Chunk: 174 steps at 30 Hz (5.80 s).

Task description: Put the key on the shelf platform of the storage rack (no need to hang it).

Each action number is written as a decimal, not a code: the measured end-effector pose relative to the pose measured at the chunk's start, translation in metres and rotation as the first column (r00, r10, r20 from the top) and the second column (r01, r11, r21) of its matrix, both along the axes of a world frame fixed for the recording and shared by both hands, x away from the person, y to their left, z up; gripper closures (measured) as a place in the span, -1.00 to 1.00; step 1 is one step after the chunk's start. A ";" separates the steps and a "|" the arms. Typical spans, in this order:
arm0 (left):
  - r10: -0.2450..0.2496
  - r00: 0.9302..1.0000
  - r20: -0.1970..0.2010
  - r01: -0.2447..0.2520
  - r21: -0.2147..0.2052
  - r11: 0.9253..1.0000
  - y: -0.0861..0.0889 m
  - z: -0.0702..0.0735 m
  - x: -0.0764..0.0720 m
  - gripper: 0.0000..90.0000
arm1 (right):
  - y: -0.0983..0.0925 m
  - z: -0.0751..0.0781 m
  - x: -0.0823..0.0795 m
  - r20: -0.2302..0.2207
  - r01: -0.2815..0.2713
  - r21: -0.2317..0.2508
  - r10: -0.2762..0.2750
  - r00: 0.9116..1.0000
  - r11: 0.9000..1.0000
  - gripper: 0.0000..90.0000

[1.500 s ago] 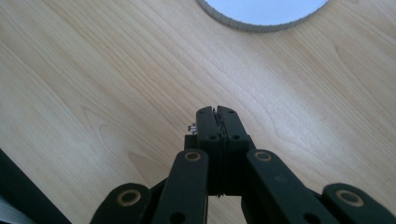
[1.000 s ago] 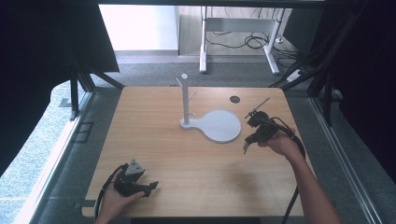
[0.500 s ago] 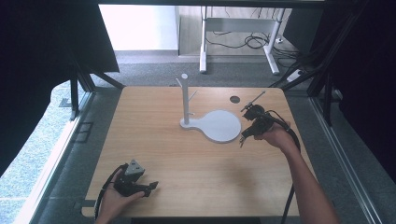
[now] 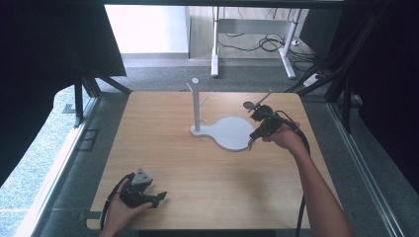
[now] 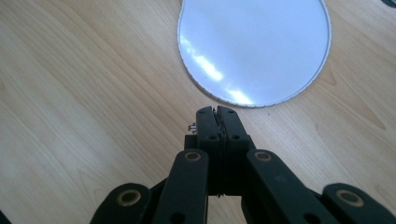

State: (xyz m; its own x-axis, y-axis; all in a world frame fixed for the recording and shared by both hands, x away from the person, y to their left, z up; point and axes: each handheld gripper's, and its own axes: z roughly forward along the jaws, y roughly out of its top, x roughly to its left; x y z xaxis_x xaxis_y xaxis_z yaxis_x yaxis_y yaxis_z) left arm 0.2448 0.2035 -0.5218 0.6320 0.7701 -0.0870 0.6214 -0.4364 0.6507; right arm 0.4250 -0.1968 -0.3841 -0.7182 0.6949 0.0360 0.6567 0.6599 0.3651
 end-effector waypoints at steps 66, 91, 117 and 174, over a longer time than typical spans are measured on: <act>-0.001 1.000 0.007 0.001 -0.018 1.000 0.002 0.004 -0.001 -0.42 | 0.039 -0.016 0.064 -0.036 0.041 0.018 -0.041 0.999 0.999 1.00; -0.012 1.000 0.003 0.012 -0.012 1.000 0.000 0.003 -0.001 -0.42 | 0.050 -0.045 0.088 -0.045 0.098 0.002 -0.098 0.994 0.995 0.99; -0.017 1.000 0.000 0.017 -0.002 1.000 -0.001 0.001 -0.001 -0.43 | 0.042 -0.075 0.096 -0.034 0.166 0.015 -0.165 0.986 0.986 0.99; -0.010 1.000 -0.003 0.010 0.019 1.000 -0.002 0.000 0.000 -0.43 | -0.022 -0.069 -0.037 0.126 0.028 0.207 -0.055 0.991 0.978 0.11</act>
State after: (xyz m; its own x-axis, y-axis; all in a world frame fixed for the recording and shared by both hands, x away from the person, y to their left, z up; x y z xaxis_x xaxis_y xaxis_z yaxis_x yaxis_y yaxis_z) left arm 0.2445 0.2015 -0.5219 0.6396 0.7651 -0.0746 0.6187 -0.4547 0.6407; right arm 0.3879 -0.2185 -0.4529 -0.6970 0.7116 0.0885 0.6196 0.5356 0.5738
